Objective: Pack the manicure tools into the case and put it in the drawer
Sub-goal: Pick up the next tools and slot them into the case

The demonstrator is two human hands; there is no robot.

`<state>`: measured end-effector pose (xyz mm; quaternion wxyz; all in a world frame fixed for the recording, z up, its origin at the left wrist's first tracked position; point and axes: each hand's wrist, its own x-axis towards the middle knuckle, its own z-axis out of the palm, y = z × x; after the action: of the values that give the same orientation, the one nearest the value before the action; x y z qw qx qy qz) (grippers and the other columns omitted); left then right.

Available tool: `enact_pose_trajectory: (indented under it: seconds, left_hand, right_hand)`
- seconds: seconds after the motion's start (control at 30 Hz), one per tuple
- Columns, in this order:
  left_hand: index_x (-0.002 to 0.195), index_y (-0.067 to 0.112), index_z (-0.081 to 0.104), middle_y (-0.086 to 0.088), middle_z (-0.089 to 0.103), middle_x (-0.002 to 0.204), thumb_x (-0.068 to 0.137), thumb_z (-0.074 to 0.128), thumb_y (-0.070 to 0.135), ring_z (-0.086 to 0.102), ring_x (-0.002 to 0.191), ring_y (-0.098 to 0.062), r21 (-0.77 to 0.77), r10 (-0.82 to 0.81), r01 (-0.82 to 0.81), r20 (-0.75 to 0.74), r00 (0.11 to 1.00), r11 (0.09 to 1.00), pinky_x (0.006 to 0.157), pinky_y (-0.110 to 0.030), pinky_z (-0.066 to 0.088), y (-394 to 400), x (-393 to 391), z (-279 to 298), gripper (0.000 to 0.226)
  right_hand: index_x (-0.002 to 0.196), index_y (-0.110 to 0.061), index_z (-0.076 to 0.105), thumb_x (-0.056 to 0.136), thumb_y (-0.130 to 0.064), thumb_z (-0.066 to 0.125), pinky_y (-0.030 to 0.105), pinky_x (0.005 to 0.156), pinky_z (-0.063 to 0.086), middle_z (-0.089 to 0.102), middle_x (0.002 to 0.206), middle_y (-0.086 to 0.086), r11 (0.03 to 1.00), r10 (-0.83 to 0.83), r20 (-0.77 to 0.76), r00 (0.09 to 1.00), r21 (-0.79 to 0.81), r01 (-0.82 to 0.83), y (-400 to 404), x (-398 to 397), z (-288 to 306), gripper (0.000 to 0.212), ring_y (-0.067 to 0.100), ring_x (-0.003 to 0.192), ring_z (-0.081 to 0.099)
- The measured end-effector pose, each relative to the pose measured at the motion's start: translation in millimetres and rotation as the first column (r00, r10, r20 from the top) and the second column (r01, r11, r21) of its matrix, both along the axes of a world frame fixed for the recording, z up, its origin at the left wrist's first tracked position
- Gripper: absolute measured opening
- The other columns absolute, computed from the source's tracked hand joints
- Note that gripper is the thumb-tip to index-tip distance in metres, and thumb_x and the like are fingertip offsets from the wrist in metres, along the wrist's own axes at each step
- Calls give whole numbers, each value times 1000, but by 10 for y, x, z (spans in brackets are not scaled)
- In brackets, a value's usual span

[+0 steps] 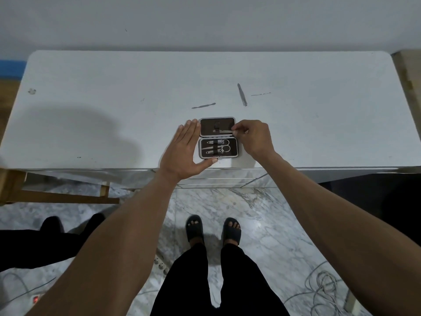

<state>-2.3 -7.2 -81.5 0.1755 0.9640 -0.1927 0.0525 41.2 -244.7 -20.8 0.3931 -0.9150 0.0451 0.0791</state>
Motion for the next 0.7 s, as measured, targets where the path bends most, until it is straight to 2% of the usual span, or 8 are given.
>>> enact_pose_trajectory:
  seconds: [0.13,0.2,0.4,0.53,0.7]
  left_hand:
    - [164,-2,25,-18,26,172,92,49,79,19,163,-30,-1,-2,2,0,1000,1000,134,-46,14,-2,2,-1,111]
    - [164,-2,24,-18,26,172,92,50,79,19,163,-30,-3,-3,3,1,1000,1000,135,-46,14,-2,-1,3,111]
    - [164,-2,25,-18,26,172,92,49,79,19,163,-30,-13,-4,4,-3,1000,1000,134,-48,16,-3,-2,15,111]
    - [164,-3,24,-18,25,173,92,50,79,19,163,-30,-9,-4,4,-11,1000,1000,134,-49,17,2,0,17,111]
    - [164,-3,25,-17,25,173,92,51,78,18,163,-29,-7,-4,4,-14,1000,1000,134,-49,17,0,1,20,111]
  right_hand:
    - [93,-18,77,85,-13,68,9,63,36,65,78,-7,1000,-8,7,1000,22,8,-5,6,18,13,-2,65,55]
    - [92,-19,78,84,-14,69,8,62,35,65,77,-8,1000,-14,2,1000,28,14,3,16,21,13,0,66,56]
    - [93,-19,78,84,-16,68,13,65,40,72,85,0,1000,24,2,1000,5,-24,12,57,23,14,11,79,63]
    - [95,-21,78,86,-18,67,25,69,44,69,84,-1,993,90,11,996,-72,-89,12,95,76,14,15,82,61]
    - [95,-25,77,88,-23,64,26,67,38,71,89,-1,972,128,0,992,-197,-125,9,135,138,15,13,81,56]
